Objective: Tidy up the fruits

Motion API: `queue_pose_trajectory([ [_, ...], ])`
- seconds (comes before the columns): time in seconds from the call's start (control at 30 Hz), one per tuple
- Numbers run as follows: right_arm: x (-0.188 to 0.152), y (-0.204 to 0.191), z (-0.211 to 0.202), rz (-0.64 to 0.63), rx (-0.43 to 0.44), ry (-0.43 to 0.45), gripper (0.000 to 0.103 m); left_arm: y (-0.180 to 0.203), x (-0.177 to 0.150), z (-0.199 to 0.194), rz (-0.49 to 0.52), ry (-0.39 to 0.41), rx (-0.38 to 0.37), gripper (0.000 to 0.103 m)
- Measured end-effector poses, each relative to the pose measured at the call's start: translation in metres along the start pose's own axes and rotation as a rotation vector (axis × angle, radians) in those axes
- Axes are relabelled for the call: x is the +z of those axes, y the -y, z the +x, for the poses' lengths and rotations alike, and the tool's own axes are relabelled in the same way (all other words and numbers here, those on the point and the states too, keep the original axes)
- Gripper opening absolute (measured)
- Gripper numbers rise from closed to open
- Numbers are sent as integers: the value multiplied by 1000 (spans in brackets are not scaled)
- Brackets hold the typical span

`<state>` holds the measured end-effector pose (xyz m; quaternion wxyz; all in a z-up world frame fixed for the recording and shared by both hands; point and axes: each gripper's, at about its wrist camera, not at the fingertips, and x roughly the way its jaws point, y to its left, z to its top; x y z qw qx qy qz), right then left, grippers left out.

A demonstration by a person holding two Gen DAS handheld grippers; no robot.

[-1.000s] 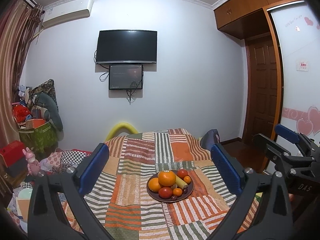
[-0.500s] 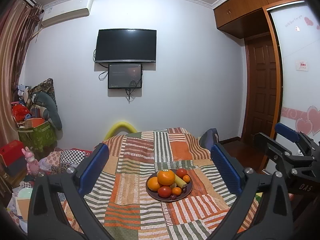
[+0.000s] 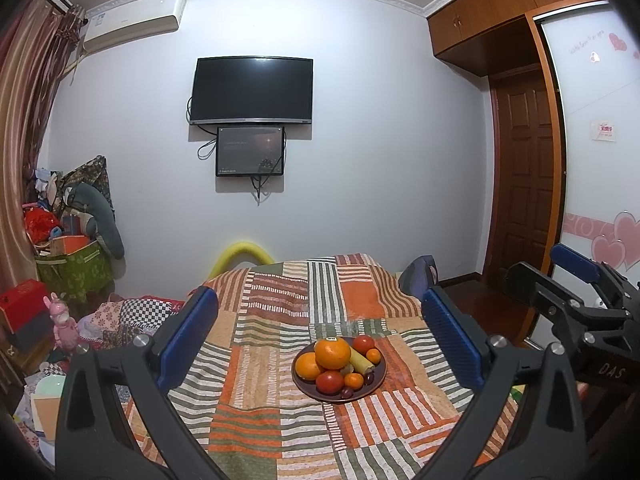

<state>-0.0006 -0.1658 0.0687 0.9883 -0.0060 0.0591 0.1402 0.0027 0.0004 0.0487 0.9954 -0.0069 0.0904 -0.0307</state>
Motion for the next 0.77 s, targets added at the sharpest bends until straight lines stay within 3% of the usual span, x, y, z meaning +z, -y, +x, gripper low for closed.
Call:
queue_pose_trajectory([
  [0.77, -3, 5, 8, 6, -11, -18, 103, -1, -5, 9, -12, -29, -23, 103],
])
